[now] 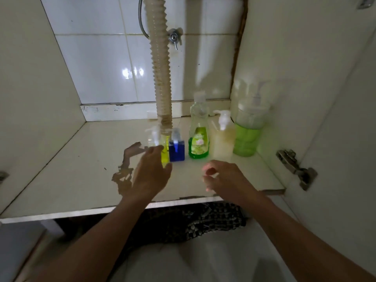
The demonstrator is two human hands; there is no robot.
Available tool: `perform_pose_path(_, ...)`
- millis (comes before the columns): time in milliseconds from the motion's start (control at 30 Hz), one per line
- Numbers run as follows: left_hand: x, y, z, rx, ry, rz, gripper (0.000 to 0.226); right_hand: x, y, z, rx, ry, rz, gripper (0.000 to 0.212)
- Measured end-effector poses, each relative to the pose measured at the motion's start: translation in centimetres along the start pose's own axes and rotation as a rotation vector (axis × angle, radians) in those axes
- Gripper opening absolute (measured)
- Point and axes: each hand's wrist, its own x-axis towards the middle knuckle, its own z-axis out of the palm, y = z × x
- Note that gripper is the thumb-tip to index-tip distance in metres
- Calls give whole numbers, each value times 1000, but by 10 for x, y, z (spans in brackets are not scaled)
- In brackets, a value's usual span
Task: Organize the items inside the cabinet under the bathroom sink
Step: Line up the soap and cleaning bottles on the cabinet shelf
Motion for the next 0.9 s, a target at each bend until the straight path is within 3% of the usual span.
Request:
perform_pose_path(100, -38, 23, 21, 149, -155, 152, 51, -50, 36, -4, 68, 74, 143, 7)
perform_pose_path(200, -65, 31, 38, 332, -254, 241, 56, -101, 79, 6, -93, -56, 349, 5)
perform_pose_path(367, -97, 18, 51, 439, -360, 164, 72, -190, 132, 36, -358, -503, 548, 71)
perform_pose_path(433, -106, 12, 53, 476, -397, 170, 74, -214, 144, 45, -534, -591, 509, 83)
perform_pose_path(533, -108, 11, 55, 489, -405, 149, 76, -235, 157, 63, -732, -562, 412, 85)
perform_pose_path(700, -108, 16, 53, 485, -430, 135, 78, -241, 158, 82, -821, -434, 372, 70)
perform_pose_path(900, -104, 12, 48, 482, -459, 189, 78, -205, 135, 62, -662, -429, 348, 72)
